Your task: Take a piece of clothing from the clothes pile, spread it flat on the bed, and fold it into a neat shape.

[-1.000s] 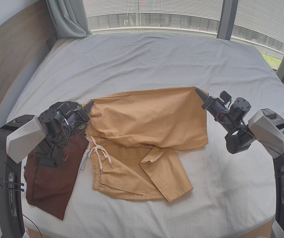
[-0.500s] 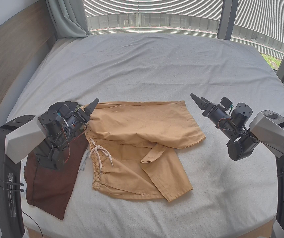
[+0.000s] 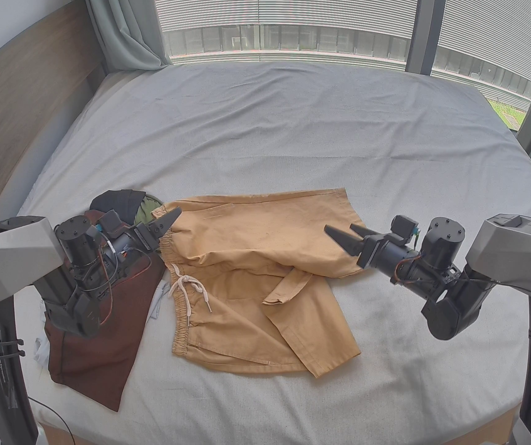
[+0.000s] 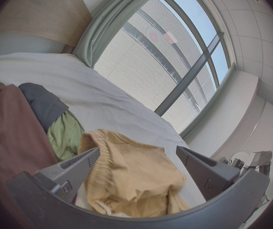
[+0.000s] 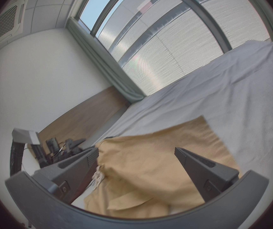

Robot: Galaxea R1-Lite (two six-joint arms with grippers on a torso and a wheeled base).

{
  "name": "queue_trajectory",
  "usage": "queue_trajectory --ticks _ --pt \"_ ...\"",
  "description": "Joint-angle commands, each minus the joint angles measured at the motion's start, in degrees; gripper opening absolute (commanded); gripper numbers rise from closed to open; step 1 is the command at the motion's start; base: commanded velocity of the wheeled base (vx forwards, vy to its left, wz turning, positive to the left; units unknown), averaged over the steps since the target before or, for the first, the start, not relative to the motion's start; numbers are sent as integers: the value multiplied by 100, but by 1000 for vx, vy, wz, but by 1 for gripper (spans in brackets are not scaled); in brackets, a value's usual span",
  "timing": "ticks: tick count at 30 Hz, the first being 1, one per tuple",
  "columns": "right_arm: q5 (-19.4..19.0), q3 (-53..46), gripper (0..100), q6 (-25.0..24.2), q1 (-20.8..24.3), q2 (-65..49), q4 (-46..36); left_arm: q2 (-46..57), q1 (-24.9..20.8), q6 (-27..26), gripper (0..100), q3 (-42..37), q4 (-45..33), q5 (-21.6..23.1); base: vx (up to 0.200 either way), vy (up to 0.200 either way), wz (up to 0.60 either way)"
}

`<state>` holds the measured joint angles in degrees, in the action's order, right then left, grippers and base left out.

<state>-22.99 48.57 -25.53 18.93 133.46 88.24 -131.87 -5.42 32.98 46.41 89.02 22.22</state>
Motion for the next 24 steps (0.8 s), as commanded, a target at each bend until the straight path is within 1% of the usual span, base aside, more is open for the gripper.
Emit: queue_trajectory --ticks 1,4,8,9,10,12,19,24 --pt "5 -612 100 127 550 -338 -8 645 165 -327 100 -642 11 116 0 0 0" --pt "40 -691 100 118 691 -295 -8 759 288 -520 100 -835 11 116 0 0 0" --pt "330 -743 100 74 849 -207 -26 794 332 -986 100 -1055 11 159 0 0 0" --pt "339 -743 100 65 858 -198 -26 794 332 -1004 100 -1055 11 159 0 0 0" --pt "445 -814 100 -22 946 -145 -61 785 323 -1267 100 -1152 2 230 0 0 0" --pt "506 -884 100 -137 1034 -84 -61 768 305 -1452 100 -1204 11 326 0 0 0" --pt "717 -981 100 -453 1271 189 -61 741 270 -1496 100 -1204 2 379 0 0 0" --pt "743 -928 100 -559 1385 461 -61 741 270 -1496 100 -1204 11 379 0 0 0"
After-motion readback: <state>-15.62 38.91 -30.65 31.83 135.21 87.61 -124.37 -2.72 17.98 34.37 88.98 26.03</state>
